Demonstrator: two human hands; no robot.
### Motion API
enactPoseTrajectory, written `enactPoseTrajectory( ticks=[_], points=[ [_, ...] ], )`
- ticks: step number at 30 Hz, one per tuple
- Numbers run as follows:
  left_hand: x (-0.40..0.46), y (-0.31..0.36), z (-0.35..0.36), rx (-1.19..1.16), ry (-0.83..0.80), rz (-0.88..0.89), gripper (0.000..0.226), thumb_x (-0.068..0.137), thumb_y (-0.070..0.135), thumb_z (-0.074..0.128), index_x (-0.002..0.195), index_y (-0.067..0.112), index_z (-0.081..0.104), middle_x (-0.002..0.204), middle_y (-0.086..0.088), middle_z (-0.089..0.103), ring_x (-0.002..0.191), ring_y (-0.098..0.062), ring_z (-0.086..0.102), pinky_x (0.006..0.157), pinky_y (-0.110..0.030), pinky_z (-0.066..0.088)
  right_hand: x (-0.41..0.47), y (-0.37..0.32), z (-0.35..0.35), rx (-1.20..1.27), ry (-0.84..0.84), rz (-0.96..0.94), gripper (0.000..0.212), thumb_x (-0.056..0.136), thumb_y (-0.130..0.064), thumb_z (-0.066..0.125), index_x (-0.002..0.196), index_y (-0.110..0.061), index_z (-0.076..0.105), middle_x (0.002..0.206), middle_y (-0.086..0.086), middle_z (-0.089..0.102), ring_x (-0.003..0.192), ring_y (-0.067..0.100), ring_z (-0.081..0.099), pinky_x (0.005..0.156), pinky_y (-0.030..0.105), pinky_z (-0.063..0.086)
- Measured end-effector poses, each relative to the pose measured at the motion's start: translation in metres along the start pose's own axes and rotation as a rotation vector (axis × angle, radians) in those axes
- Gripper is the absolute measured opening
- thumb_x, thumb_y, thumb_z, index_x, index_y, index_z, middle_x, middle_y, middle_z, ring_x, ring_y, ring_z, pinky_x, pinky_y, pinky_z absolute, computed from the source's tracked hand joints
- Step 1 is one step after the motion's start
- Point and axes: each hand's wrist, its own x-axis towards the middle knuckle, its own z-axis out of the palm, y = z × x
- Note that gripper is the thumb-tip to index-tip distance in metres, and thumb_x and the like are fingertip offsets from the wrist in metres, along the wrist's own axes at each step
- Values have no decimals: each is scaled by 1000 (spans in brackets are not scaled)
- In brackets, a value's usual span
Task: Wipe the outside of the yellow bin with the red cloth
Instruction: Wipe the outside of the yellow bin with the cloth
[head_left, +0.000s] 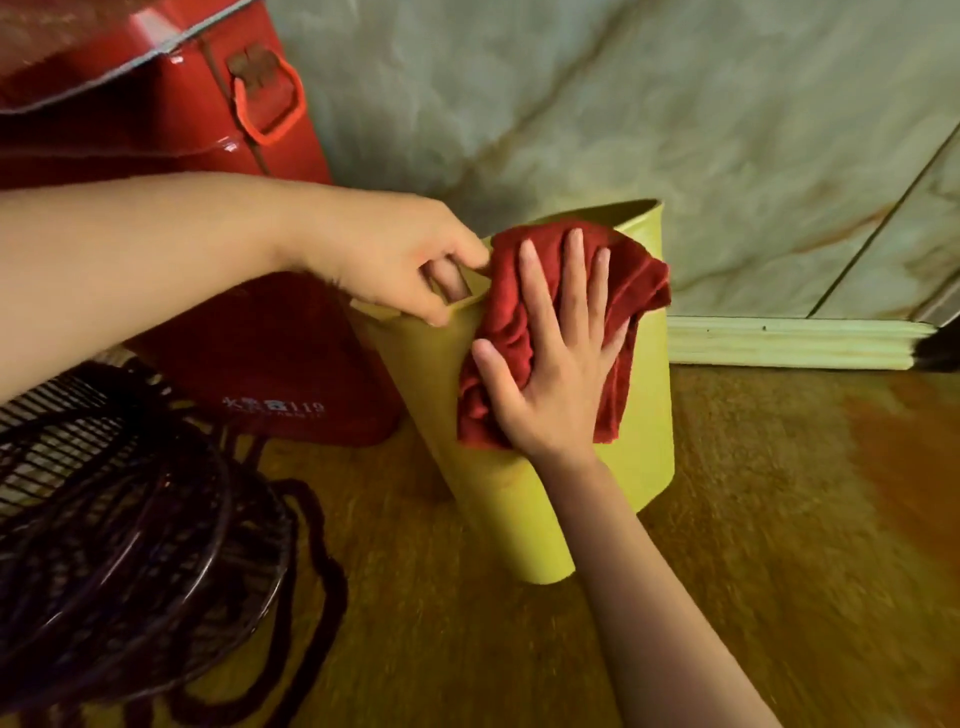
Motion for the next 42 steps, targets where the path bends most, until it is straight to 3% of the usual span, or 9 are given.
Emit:
enactPoseTrajectory(
  ticks=[2,4,7,14,19,23,29,38,42],
  points=[
    [1,-1,-1,-30,26,-12,63,78,-6,59,123,35,45,95,0,72,69,-4,59,62,-20,52,-2,24,-6,29,-6,146,67,82,-68,31,142,-44,11,156,-9,7,147,17,-2,111,60,5],
    [-2,-7,1,-53,47,-38,70,79,-3,60,116,52,37,94,11,69,77,-21,55,70,-38,48,-24,54,-12,28,-19,425,69,78,-67,27,140,-45,8,158,-6,6,146,17,-1,111,63,9],
    [-1,-2,6,-50,23,21,69,79,1,62,121,49,36,96,10,69,71,-2,59,67,-14,44,-60,80,-22,142,68,786,77,73,-67,20,143,-37,8,159,-4,7,147,18,1,112,63,9],
    [36,56,0,216,121,114,58,77,1,62,128,23,47,83,10,65,57,24,53,49,3,38,-71,2,-19,97,40,246,69,86,-66,29,145,-40,5,157,-8,-1,147,22,-4,113,52,0],
    [50,68,-11,324,93,203,45,73,12,69,117,16,58,95,9,67,80,2,64,74,-10,47,-44,30,-48,79,133,269,82,80,-61,50,144,-32,7,154,6,9,145,26,3,116,50,9],
    [36,35,-16,536,160,154,17,76,17,67,76,0,63,55,-10,52,53,-11,43,50,-20,34,-33,44,-56,148,34,299,82,76,-68,47,139,-40,4,158,5,10,147,23,2,118,43,6],
    [40,56,-9,309,179,226,18,76,18,68,82,1,67,73,-21,70,61,-10,52,58,-30,48,-24,46,-80,384,81,301,72,85,-65,37,145,-32,13,158,7,18,145,16,15,116,52,19],
    [42,67,1,145,130,83,16,79,13,65,94,12,71,84,-4,75,64,-7,59,55,-24,49,-37,20,-50,9,143,146,62,92,-51,33,146,-29,14,153,6,19,143,19,18,117,36,20],
    [31,54,-10,149,229,-61,15,79,17,65,92,12,70,83,-9,73,69,-14,63,64,-21,47,-92,36,-48,195,-3,482,59,87,-63,24,141,-42,15,155,-2,25,140,8,23,112,42,30]
  ],
)
